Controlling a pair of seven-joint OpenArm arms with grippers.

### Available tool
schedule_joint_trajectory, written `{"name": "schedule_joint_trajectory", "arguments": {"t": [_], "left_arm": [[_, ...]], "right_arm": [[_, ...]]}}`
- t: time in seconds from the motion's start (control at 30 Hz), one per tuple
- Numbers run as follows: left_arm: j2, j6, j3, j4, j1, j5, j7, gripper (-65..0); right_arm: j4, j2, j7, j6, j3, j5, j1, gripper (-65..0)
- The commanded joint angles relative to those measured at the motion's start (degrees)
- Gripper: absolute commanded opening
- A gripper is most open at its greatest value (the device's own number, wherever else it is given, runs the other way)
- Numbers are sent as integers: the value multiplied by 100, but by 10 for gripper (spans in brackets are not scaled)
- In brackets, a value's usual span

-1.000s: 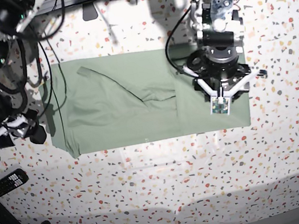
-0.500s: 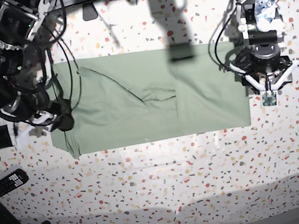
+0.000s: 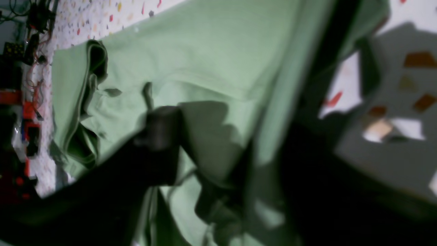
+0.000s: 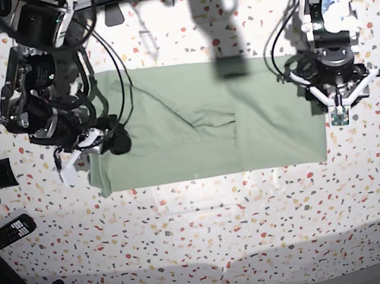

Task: Fold the T-shirt properly
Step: 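Grasp the opposite end of the shirt with the right gripper, then fold the held end over toward the left gripper with the right gripper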

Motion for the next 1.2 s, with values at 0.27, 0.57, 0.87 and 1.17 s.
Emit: {"name": "schedule_joint_trajectory", "arguments": {"t": [0.27,0.57,0.87,1.17], "left_arm": [[-48,-105,-31,-1147,-162,-96,-289,-414],[26,-396,-20,-1161,-175,-433,-435,-414],[798,-938,-20,-1161,-175,-437,-632,-414],[1078,-1211,-20,-1161,-173,-435,-706,-414]], "right_arm": [[46,35,-98,30,-15,-48,151,-650],[46,452,-105,30,-13,-387,734,-650],[46,780,-109,30,-13,-511,1351,-650],[46,-26,-114,30,-149,-103,1622,-650]]}}
